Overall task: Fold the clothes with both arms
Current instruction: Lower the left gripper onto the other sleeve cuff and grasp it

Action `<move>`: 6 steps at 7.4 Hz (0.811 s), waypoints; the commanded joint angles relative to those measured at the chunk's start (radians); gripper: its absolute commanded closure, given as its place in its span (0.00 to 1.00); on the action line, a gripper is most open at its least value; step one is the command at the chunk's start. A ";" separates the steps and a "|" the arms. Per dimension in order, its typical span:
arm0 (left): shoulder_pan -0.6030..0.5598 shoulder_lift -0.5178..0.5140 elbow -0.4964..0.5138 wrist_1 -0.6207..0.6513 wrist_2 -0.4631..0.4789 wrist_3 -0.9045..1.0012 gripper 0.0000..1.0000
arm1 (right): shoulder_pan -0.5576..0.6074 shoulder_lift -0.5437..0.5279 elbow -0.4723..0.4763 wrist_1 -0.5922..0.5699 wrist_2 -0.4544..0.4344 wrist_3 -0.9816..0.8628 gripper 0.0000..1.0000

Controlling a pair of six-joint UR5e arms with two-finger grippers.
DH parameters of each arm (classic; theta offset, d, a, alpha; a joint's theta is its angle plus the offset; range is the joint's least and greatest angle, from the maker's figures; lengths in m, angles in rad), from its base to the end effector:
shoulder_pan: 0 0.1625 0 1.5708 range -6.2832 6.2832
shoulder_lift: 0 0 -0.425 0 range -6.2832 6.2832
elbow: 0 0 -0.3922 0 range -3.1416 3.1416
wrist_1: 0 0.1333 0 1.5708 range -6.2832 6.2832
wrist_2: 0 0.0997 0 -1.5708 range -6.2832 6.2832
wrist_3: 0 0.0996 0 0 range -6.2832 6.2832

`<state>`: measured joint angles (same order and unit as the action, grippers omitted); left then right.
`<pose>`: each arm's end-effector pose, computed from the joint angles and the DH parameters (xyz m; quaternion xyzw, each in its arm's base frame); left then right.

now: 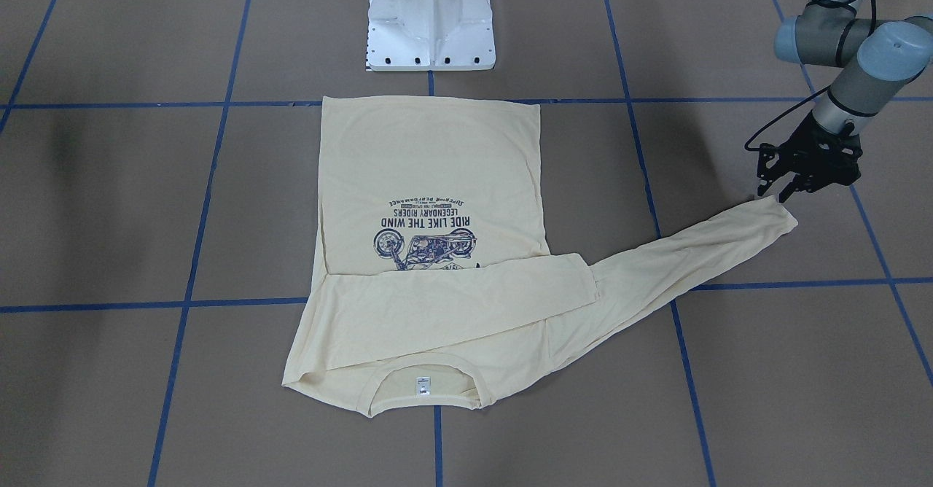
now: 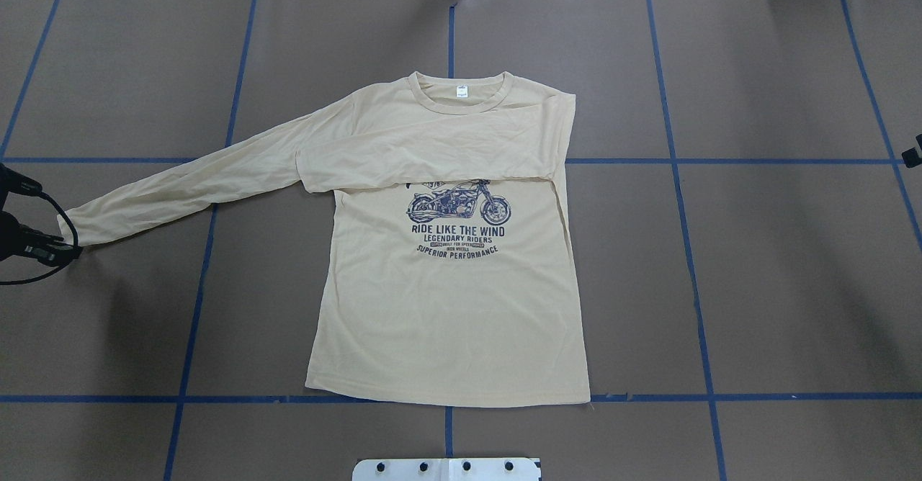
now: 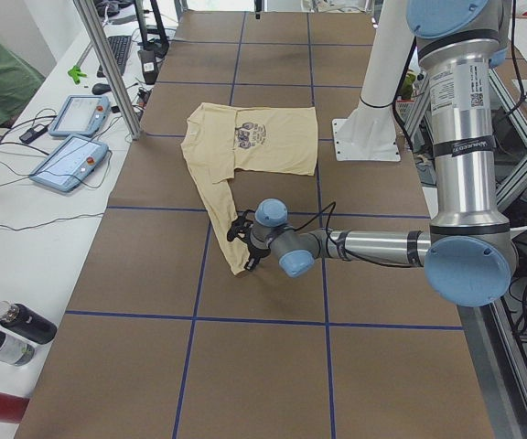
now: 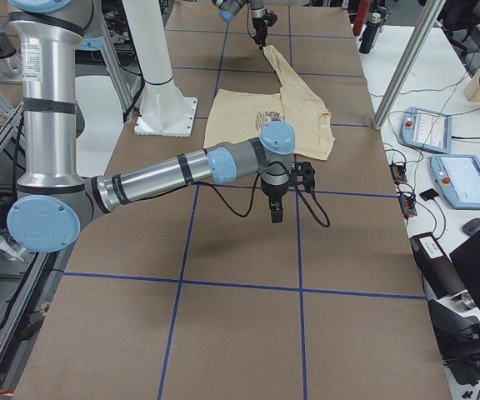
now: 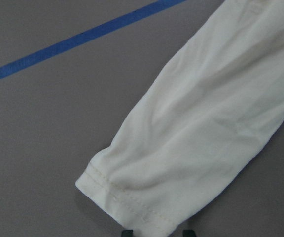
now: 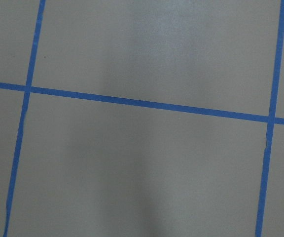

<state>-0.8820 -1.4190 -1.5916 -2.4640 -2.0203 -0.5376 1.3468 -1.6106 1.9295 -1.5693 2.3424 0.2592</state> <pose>0.2220 -0.4113 0.6299 0.1775 0.3778 0.1510 0.8961 -0.0427 -0.4750 0.5006 0.0546 -0.3961 -0.0439 0.9155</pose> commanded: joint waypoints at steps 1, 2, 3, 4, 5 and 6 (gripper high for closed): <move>0.000 -0.001 0.005 0.000 0.000 0.001 0.55 | 0.000 0.000 -0.001 -0.001 0.000 0.000 0.00; 0.003 -0.001 0.005 -0.001 0.000 0.001 0.55 | 0.000 0.000 0.000 0.000 0.000 0.000 0.00; 0.008 0.000 0.005 0.000 0.000 -0.001 0.55 | 0.000 0.000 0.000 0.000 0.000 0.000 0.00; 0.008 -0.001 0.005 0.000 -0.003 -0.001 0.71 | 0.000 0.000 0.000 0.000 0.000 0.000 0.00; 0.008 0.000 0.005 0.000 -0.003 -0.001 0.97 | 0.000 0.000 0.000 0.000 0.000 0.000 0.00; 0.006 0.000 0.002 -0.001 0.000 -0.001 1.00 | 0.000 0.000 0.002 0.000 0.002 0.000 0.00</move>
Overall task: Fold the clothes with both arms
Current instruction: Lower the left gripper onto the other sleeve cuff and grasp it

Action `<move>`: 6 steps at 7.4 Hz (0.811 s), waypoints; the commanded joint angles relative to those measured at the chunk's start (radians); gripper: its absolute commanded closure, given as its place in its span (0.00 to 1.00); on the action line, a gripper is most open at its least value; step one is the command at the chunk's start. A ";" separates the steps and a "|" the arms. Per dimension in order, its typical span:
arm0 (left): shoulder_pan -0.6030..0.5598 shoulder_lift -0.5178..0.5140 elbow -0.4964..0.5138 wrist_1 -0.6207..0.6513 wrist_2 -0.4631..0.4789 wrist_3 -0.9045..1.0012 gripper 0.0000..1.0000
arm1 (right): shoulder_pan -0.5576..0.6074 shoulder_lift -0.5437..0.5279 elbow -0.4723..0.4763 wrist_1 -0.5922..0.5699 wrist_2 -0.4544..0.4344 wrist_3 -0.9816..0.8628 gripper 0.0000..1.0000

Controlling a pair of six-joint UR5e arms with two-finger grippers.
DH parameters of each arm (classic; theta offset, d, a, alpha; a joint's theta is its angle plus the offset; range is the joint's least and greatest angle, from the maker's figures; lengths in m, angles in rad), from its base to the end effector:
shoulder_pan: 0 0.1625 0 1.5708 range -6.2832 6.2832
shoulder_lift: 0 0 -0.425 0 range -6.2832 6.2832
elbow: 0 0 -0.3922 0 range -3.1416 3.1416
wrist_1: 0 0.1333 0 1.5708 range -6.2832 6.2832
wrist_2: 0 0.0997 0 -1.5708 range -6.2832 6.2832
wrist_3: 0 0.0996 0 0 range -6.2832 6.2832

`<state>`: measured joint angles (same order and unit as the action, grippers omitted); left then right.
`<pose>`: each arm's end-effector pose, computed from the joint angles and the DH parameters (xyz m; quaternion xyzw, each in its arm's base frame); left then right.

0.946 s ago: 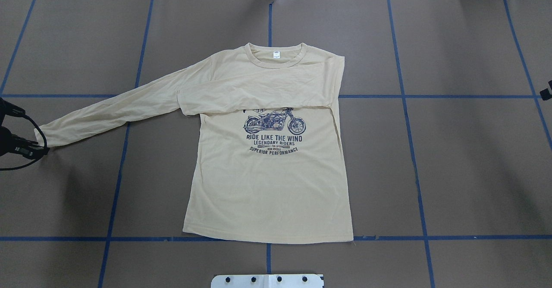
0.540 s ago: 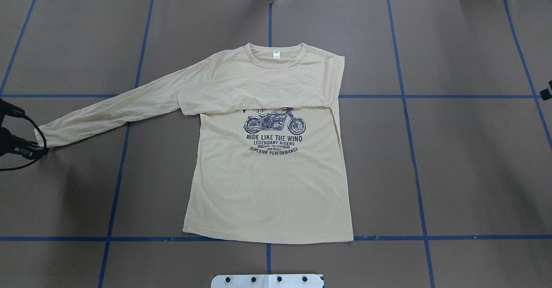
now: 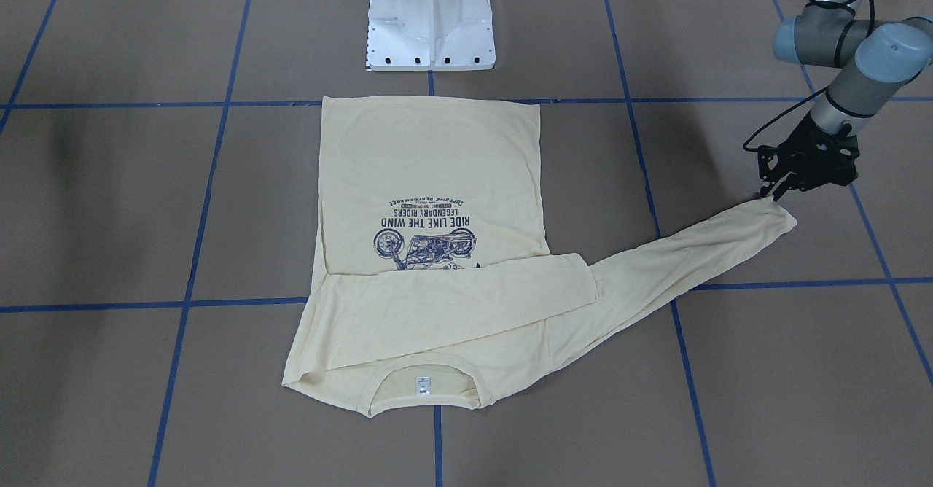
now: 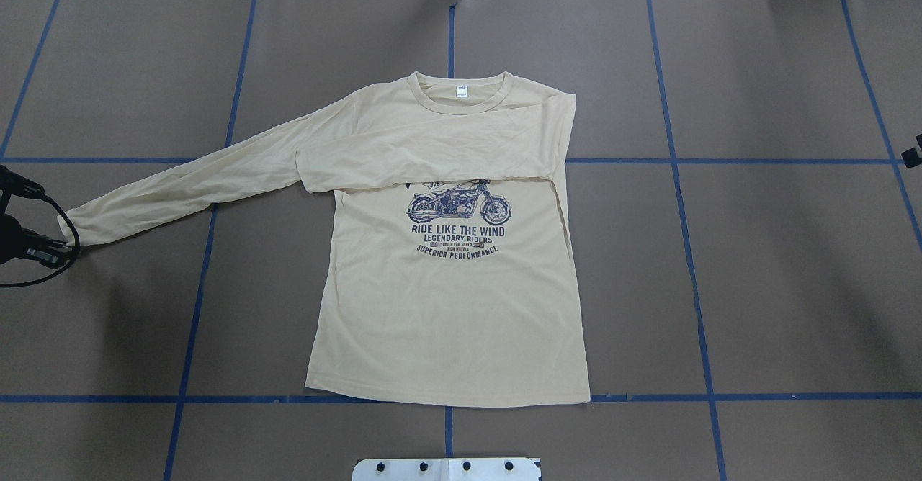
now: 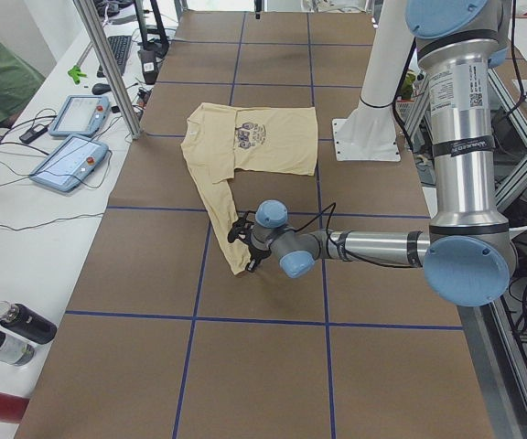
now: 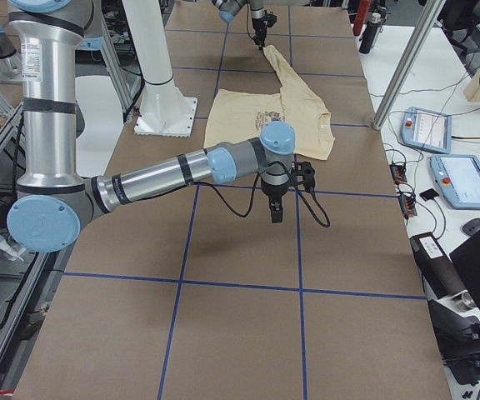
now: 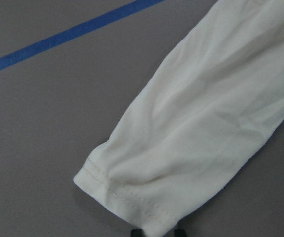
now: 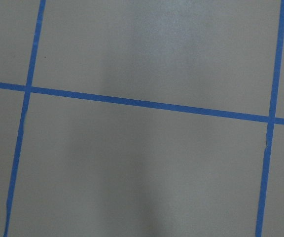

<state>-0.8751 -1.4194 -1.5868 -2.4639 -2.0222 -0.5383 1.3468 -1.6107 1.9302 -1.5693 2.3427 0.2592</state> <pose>0.2249 -0.4096 0.6322 0.1737 0.3781 0.1537 0.8962 -0.0427 -0.4749 0.5002 0.0548 -0.3962 -0.0441 0.9155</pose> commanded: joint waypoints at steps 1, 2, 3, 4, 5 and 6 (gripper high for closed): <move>-0.001 0.000 -0.009 -0.001 0.002 0.000 1.00 | 0.000 0.000 0.001 0.000 0.001 0.000 0.00; -0.002 -0.001 -0.024 -0.001 0.002 0.001 1.00 | 0.000 0.000 0.003 0.000 0.001 0.000 0.00; -0.007 0.002 -0.074 0.011 -0.013 0.001 1.00 | 0.000 0.000 0.003 0.000 0.001 0.002 0.00; -0.011 -0.004 -0.126 0.034 -0.038 0.000 1.00 | 0.000 0.000 0.001 0.000 0.001 0.002 0.00; -0.021 -0.022 -0.174 0.095 -0.041 0.000 1.00 | 0.000 0.000 0.001 0.000 0.001 0.002 0.00; -0.028 -0.077 -0.235 0.202 -0.041 0.000 1.00 | 0.000 0.000 0.001 0.000 0.001 0.005 0.00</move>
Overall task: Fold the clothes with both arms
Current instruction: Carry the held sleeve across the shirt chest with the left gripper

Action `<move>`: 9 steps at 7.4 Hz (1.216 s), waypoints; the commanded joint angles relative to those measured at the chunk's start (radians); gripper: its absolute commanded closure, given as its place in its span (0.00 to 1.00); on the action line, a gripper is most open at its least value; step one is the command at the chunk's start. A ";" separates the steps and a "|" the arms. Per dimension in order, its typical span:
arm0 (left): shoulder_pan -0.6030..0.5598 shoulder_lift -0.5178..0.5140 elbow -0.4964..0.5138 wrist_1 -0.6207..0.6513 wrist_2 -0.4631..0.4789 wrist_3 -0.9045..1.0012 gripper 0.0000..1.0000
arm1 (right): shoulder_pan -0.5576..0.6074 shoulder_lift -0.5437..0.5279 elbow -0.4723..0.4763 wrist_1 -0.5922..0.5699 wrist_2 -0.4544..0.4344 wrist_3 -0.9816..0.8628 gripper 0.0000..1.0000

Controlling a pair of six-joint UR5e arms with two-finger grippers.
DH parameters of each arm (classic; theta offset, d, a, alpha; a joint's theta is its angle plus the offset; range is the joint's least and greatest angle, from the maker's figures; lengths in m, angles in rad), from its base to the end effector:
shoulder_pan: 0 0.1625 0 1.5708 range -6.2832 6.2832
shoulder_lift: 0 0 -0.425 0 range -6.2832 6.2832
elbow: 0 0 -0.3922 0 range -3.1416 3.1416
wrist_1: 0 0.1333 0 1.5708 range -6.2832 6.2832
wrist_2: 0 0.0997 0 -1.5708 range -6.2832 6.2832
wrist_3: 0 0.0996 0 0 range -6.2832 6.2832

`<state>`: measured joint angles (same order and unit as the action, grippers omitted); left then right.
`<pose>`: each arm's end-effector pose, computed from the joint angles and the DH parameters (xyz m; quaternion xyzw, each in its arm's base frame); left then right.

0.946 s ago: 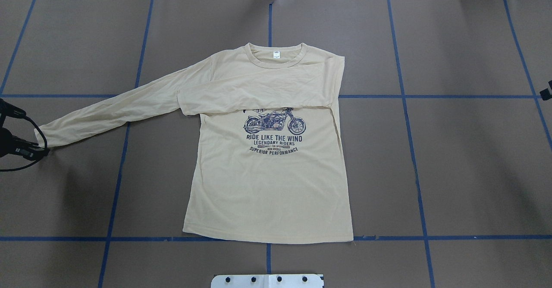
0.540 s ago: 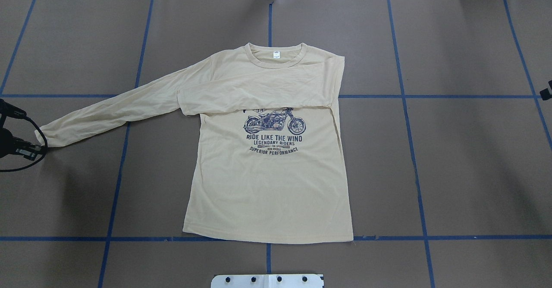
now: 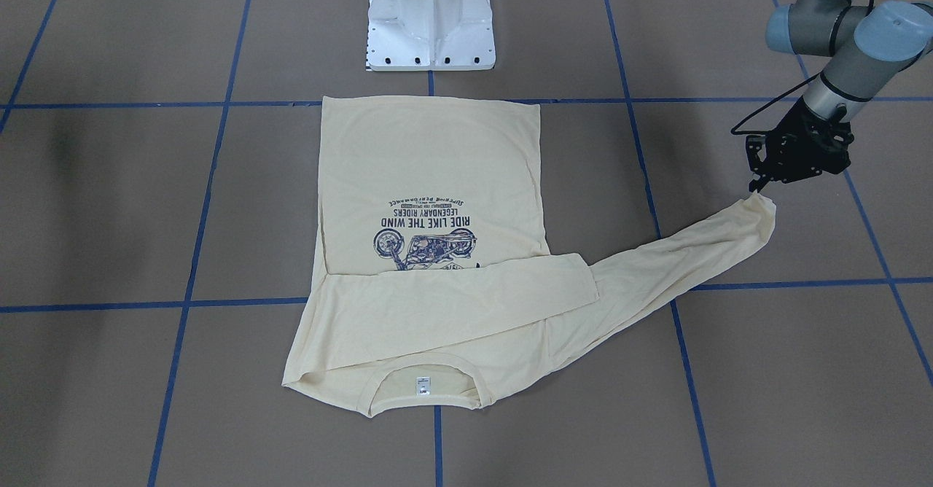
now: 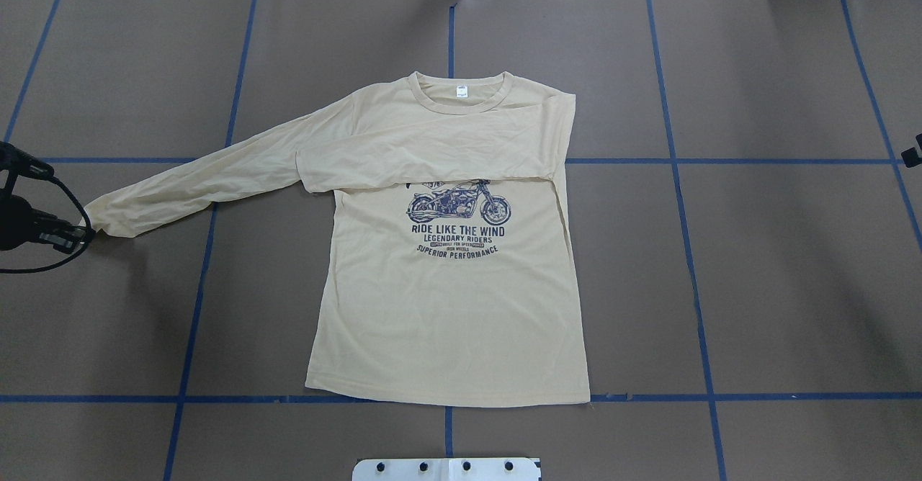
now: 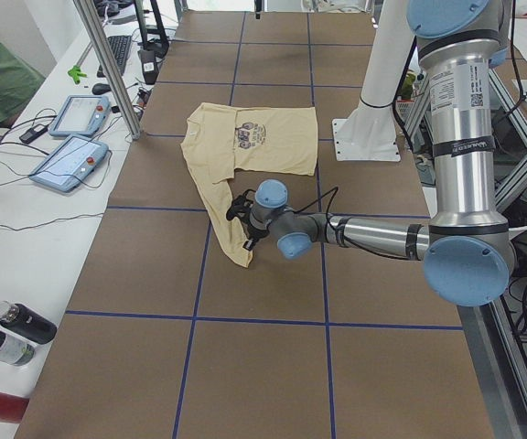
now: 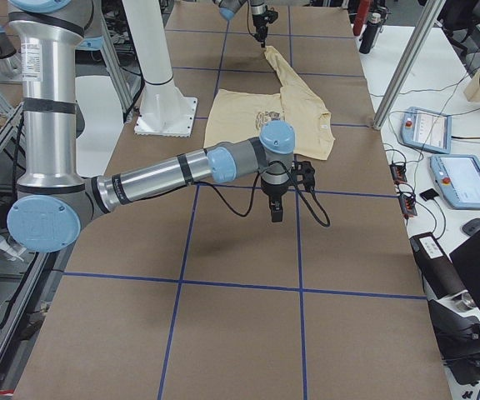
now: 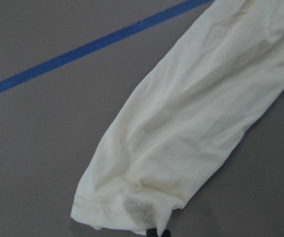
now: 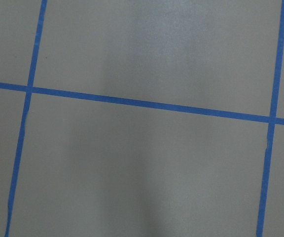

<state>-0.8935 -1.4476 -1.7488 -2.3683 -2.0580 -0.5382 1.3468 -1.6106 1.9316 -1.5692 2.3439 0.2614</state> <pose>0.2278 -0.4216 0.5457 0.2039 0.4094 0.1609 0.8746 -0.0428 -0.4748 0.4994 0.0550 -0.3969 -0.0434 0.9152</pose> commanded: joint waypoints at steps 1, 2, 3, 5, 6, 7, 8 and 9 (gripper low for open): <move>-0.015 -0.145 -0.156 0.315 -0.005 0.000 1.00 | 0.000 0.000 0.000 0.000 0.000 0.007 0.00; -0.015 -0.303 -0.205 0.566 -0.005 0.000 1.00 | 0.000 0.000 0.000 0.000 0.000 0.007 0.00; -0.015 -0.467 -0.212 0.768 -0.005 -0.003 1.00 | 0.000 0.000 0.000 0.000 0.000 0.009 0.00; -0.002 -0.725 -0.181 1.033 -0.005 -0.017 1.00 | 0.000 0.002 -0.002 0.000 0.000 0.010 0.00; 0.020 -0.823 -0.137 1.066 -0.005 -0.082 1.00 | 0.000 0.002 -0.002 0.000 0.000 0.010 0.00; 0.068 -0.938 -0.041 1.066 -0.002 -0.179 1.00 | 0.000 0.002 -0.002 0.000 0.000 0.010 0.00; 0.094 -1.052 0.066 1.063 -0.007 -0.222 1.00 | 0.000 0.002 -0.002 0.000 0.000 0.010 0.00; 0.135 -1.176 0.204 1.060 -0.007 -0.255 1.00 | 0.000 0.002 0.000 0.000 0.000 0.010 0.00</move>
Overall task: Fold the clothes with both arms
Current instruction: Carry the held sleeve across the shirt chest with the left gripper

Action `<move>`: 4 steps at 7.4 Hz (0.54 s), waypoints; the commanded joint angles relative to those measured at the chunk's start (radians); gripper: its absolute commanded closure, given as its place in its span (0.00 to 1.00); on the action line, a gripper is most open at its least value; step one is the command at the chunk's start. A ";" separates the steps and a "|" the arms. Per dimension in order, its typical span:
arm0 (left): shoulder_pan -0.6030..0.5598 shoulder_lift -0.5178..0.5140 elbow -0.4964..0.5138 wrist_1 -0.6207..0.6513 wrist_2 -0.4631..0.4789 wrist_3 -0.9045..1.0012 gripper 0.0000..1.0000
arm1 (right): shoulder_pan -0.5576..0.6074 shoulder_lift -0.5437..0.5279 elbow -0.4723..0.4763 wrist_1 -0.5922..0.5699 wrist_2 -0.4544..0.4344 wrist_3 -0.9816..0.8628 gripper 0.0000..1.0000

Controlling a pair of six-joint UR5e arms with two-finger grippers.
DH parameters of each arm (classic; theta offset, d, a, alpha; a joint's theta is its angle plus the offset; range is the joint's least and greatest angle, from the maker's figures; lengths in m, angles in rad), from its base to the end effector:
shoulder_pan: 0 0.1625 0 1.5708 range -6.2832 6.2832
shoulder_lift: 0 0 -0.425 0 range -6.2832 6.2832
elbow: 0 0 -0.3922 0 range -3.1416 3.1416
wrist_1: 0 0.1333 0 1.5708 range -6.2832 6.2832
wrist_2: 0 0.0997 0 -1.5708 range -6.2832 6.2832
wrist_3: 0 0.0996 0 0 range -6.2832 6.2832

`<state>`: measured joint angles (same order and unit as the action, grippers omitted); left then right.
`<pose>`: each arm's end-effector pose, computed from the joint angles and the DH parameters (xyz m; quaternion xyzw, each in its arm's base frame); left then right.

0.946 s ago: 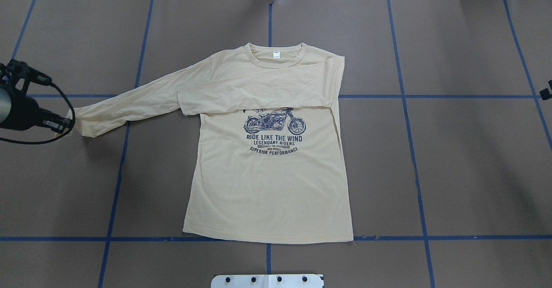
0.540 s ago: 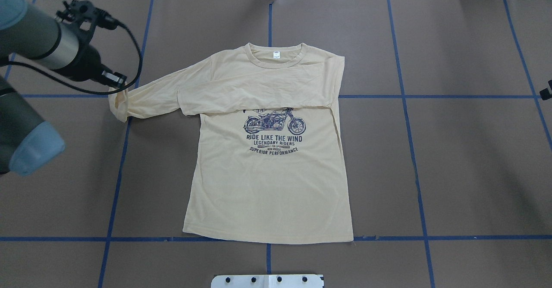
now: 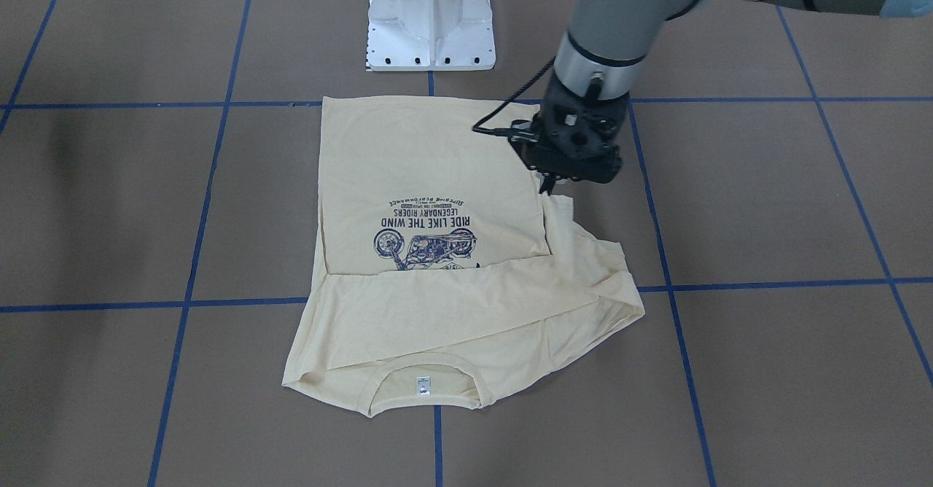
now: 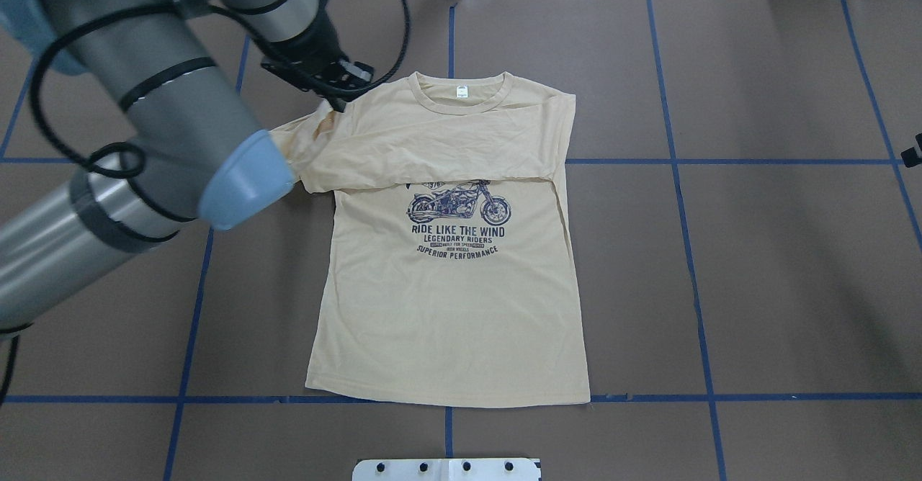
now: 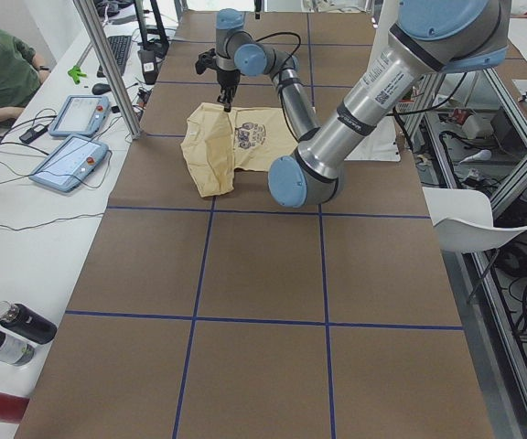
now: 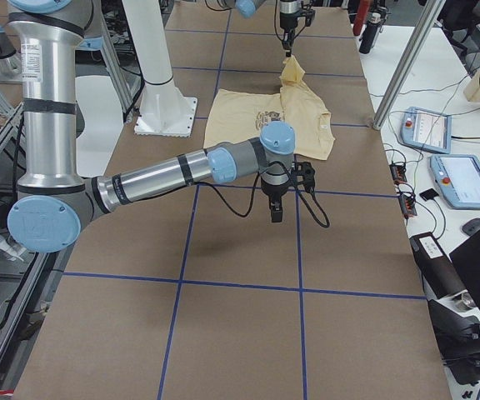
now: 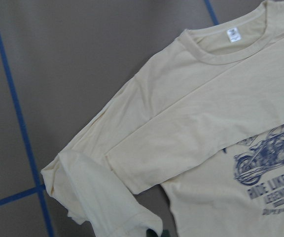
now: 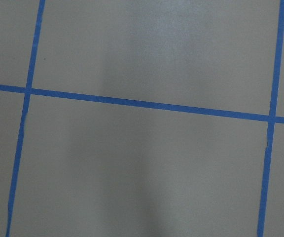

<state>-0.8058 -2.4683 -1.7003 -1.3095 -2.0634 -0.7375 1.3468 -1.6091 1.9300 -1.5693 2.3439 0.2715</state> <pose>0.4003 -0.5415 0.0861 0.1104 0.4126 0.1034 0.8983 -0.0429 -0.4754 0.4995 0.0529 -0.3972 -0.0388 0.9154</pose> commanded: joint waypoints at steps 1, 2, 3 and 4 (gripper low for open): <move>0.100 -0.267 0.301 -0.028 0.003 -0.147 1.00 | 0.000 0.000 0.001 0.000 0.000 0.000 0.00; 0.143 -0.325 0.420 -0.113 0.006 -0.190 1.00 | 0.000 0.000 0.000 0.000 0.000 0.000 0.00; 0.181 -0.384 0.556 -0.211 0.008 -0.250 1.00 | 0.000 0.000 0.001 0.000 0.000 0.002 0.00; 0.201 -0.429 0.668 -0.299 0.012 -0.294 1.00 | 0.000 0.000 0.003 0.000 0.002 0.009 0.00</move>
<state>-0.6423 -2.8270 -1.1903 -1.4944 -2.0556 -0.9662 1.3468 -1.6091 1.9312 -1.5693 2.3442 0.2742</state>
